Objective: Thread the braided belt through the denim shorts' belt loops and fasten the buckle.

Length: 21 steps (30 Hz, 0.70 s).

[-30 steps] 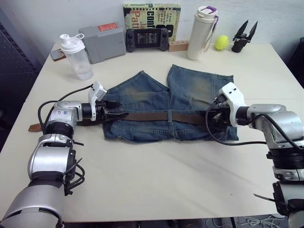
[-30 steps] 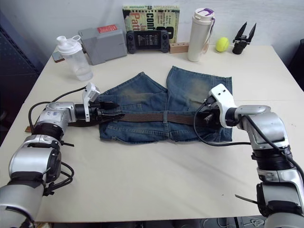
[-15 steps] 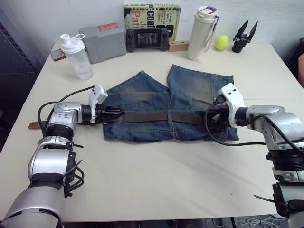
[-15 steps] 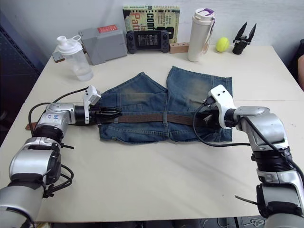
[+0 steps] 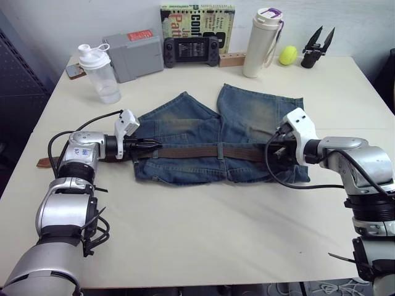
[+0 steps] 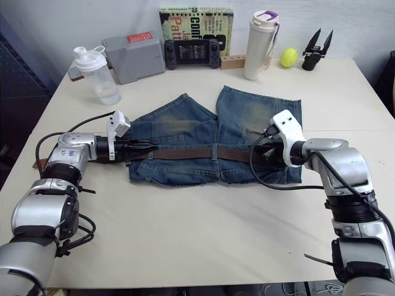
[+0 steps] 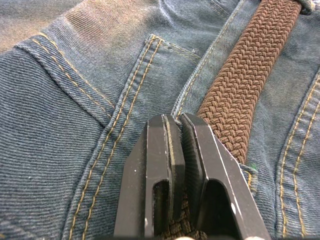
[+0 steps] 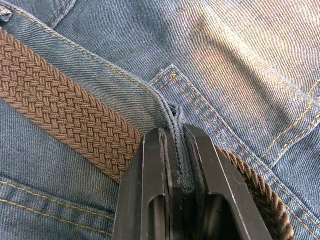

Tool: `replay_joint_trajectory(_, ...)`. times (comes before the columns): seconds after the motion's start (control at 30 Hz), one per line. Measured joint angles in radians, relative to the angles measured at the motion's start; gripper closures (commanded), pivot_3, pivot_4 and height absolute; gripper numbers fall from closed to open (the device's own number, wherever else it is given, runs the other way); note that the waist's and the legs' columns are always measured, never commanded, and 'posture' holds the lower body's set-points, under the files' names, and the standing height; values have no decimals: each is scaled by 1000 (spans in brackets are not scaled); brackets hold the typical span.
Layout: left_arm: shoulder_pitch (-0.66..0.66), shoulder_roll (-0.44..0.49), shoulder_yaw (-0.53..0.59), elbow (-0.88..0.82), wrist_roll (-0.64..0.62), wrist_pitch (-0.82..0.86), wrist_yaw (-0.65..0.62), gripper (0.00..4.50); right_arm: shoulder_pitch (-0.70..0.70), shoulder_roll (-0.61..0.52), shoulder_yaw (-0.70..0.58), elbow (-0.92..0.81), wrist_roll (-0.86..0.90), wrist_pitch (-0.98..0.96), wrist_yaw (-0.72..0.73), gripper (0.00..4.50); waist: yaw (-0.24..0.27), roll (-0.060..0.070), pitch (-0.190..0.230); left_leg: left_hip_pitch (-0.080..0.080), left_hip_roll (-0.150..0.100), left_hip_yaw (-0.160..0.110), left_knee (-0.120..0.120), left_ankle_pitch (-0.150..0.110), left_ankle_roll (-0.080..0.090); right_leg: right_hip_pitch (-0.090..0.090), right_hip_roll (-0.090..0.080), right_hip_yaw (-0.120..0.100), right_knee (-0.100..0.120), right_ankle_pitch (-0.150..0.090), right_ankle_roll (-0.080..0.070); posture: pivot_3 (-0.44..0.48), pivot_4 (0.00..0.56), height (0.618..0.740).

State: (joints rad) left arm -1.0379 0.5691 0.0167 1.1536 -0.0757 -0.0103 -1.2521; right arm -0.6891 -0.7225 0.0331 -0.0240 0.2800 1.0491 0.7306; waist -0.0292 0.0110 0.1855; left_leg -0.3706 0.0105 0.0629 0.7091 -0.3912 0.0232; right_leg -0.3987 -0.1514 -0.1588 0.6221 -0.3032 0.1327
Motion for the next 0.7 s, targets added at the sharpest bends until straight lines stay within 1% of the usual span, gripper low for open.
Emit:
replay_joint_trajectory(0.17, 6, 3, 6, -4, 0, -22, -1, 4455, 0, 8, -2, 0, 1, -1, -9, 4500, 0, 0, 0, 0, 0, 0, 0, 0, 0, 0, 0, 0, 0, 0, 0, 0, 150, 731)
replay_joint_trajectory(0.27, 16, 9, 26, -38, -12, -36, 2, 4455, 0, 17, -13, -2, 11, -1, -17, 4500, 0, 0, 0, 0, 0, 0, 0, 0, 0, 0, 0, 0, 0, 0, 0, 0, 150, 731)
replay_joint_trajectory(0.37, 76, 37, 62, -224, -56, -53, -5, 4455, 31, 21, -55, -40, 32, -8, -27, 4500, -1, 0, 0, 0, 1, -1, 0, 0, 0, 0, 0, 0, 1, 0, 0, 0, 150, 731)
replay_joint_trajectory(0.4, 126, 49, 77, -324, -76, -59, -3, 4455, 60, 22, -81, -72, 46, -24, -26, 4500, -1, 0, 0, 0, 1, -1, 0, 0, 0, 0, 0, 0, 1, 0, 0, 0, 150, 731)
replay_joint_trajectory(0.47, 199, 62, 85, -433, -86, -69, 10, 4455, 93, 21, -109, -109, 61, -42, -26, 4500, -2, 0, 0, 1, 1, -1, 0, 0, 0, 0, 0, 0, 2, 0, 0, 0, 150, 731)
replay_joint_trajectory(0.5, 274, 71, 87, -528, -85, -99, 30, 4455, 131, 17, -133, -148, 67, -75, -22, 4500, -1, 0, 0, 1, 1, -2, 0, 0, 0, 0, 0, 0, 2, 0, 0, 0, 150, 731)
replay_joint_trajectory(0.53, 327, 75, 89, -574, -75, -144, 53, 4455, 163, 12, -153, -174, 76, -100, -16, 4500, 0, 0, 0, 1, 1, -2, 0, 0, 0, 0, 0, 0, 2, 0, 0, 0, 150, 731)
replay_joint_trajectory(0.57, 401, 78, 91, -630, -40, -251, 113, 4455, 214, 10, -187, -218, 88, -152, 1, 4500, 2, 0, 0, 1, 1, -2, 0, 0, 0, 0, 0, 1, 2, 0, 0, 0, 150, 731)
replay_joint_trajectory(0.6, 432, 79, 92, -651, -27, -299, 136, 4455, 240, 9, -204, -241, 97, -176, 13, 4500, 2, 0, 0, 1, 1, -2, 0, 0, 0, 0, 0, 1, 2, 0, 0, 0, 150, 731)
replay_joint_trajectory(0.67, 535, 77, 114, -725, 34, -488, 251, 4455, 351, -7, -262, -336, 125, -269, 69, 4500, 7, 0, 0, 0, 1, -2, 1, 0, -1, 0, 0, 1, 2, 0, 0, 0, 150, 731)
replay_joint_trajectory(0.7, 568, 77, 128, -744, 59, -556, 300, 4455, 396, -19, -281, -373, 135, -297, 93, 4500, 10, 0, 0, 0, 1, -2, 2, 0, -1, 1, 0, 1, 2, 0, 0, 0, 150, 731)
